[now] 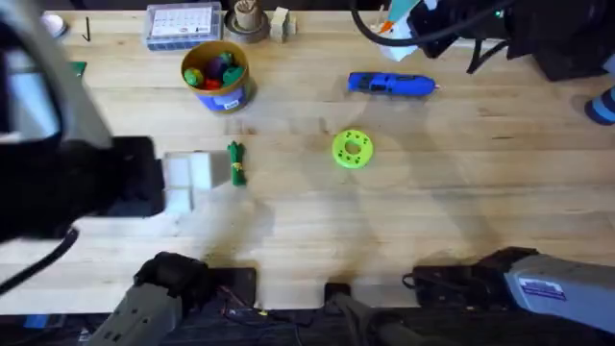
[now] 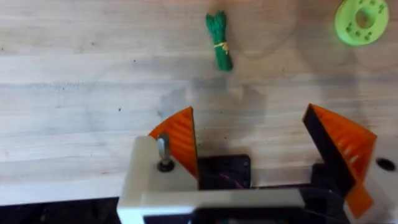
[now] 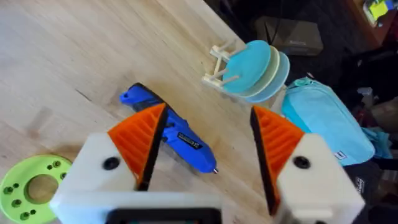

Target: Pick up the gripper from the table and insert it into the empty holder that is missing its gripper. Then pick up a screw, insert it into the mounting hole, and use the screwdriver to tighten it. Finally, clean up the table by picking up the vegetable and placing it into the bucket.

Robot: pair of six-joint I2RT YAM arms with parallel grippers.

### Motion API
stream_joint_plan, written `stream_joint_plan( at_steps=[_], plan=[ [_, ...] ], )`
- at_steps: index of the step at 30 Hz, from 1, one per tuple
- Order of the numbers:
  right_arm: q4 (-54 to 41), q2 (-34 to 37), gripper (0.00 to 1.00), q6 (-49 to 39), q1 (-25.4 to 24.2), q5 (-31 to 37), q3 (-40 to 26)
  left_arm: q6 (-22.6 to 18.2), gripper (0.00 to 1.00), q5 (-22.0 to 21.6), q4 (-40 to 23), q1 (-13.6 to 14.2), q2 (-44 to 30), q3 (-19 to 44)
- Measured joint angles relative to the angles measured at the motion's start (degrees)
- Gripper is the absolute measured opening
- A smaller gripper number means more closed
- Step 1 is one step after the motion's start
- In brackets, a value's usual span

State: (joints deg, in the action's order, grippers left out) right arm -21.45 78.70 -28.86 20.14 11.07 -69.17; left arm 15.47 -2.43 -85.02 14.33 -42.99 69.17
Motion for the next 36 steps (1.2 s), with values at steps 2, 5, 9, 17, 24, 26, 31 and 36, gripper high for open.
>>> stream_joint_plan(
  at_steps=[2, 5, 9, 17, 24, 26, 31, 36],
  plan=[
    [0.00, 0.00, 0.852, 0.00, 0.00, 0.00, 0.00, 0.26, 0.993, 0.12, -0.99, 0.00, -4.26, 0.00],
    [-0.02, 0.00, 0.851, 0.00, 0.00, 0.00, 0.00, 0.52, 0.993, 1.64, -1.19, 0.00, -9.95, 0.00],
    [-0.02, 0.00, 0.852, 0.00, 0.00, 0.00, 0.00, 2.57, 0.993, 2.83, -2.74, 0.00, -15.78, 0.00],
    [-0.22, 0.00, 0.852, 0.00, 0.00, 0.00, 0.00, 12.91, 0.993, 1.65, 4.29, 0.00, -18.46, -2.05],
    [-0.24, 0.00, 0.852, 0.00, 0.00, 0.00, 0.00, 14.64, 0.993, 1.28, 11.75, -0.07, -22.44, -6.44],
    [-0.24, 0.00, 0.852, 0.17, 0.00, 0.00, 0.00, 14.83, 0.993, 1.26, 14.09, -0.12, -24.23, -7.20],
    [-0.37, -0.01, 0.853, 0.90, -0.02, 0.00, 0.00, 15.01, 0.993, 0.64, 18.25, -0.27, -30.49, -7.58],
    [-0.67, -1.30, 0.854, 1.44, -0.44, -0.06, 0.00, 15.01, 0.993, -0.14, 19.95, -0.39, -38.68, -7.60]
  ],
)
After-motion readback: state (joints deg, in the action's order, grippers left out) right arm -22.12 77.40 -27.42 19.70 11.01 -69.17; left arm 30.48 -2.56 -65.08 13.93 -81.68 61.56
